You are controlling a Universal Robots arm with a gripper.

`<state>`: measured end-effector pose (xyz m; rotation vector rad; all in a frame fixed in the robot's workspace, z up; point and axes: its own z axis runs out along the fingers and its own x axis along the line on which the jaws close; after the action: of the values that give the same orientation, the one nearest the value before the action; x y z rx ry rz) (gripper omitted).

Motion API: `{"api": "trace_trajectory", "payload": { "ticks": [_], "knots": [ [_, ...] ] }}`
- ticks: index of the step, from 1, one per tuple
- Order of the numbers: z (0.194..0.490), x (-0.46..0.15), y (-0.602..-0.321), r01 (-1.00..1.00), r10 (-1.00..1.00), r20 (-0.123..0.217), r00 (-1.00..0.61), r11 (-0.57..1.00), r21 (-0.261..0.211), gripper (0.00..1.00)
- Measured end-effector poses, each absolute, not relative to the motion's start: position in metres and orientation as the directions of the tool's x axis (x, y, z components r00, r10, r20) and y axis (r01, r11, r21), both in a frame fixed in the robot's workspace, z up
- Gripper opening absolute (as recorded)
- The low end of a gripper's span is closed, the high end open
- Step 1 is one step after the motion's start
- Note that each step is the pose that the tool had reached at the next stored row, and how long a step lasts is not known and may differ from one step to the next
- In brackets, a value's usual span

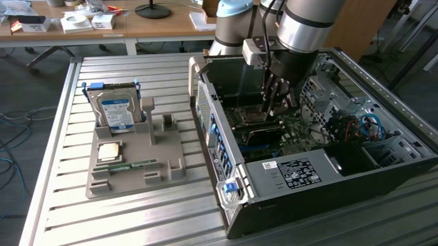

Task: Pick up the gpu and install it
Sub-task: 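Press down on the gpu until it lock into place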

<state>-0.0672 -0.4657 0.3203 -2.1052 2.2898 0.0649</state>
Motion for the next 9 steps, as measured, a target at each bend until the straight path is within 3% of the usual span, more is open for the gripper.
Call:
{"api": "trace_trajectory", "payload": {
  "ticks": [4,7,9],
  "knots": [
    [0.3203,-0.0672,-0.4657,-0.996,-0.995,-0.051,-0.084,0.084,0.01,0.33],
    [0.3203,-0.0672,-0.4657,-0.996,-0.995,-0.051,-0.084,0.084,0.01,0.14],
    [0.3203,-0.0672,-0.4657,-0.996,-0.995,-0.051,-0.084,0.084,0.01,0.11]
  ]
}}
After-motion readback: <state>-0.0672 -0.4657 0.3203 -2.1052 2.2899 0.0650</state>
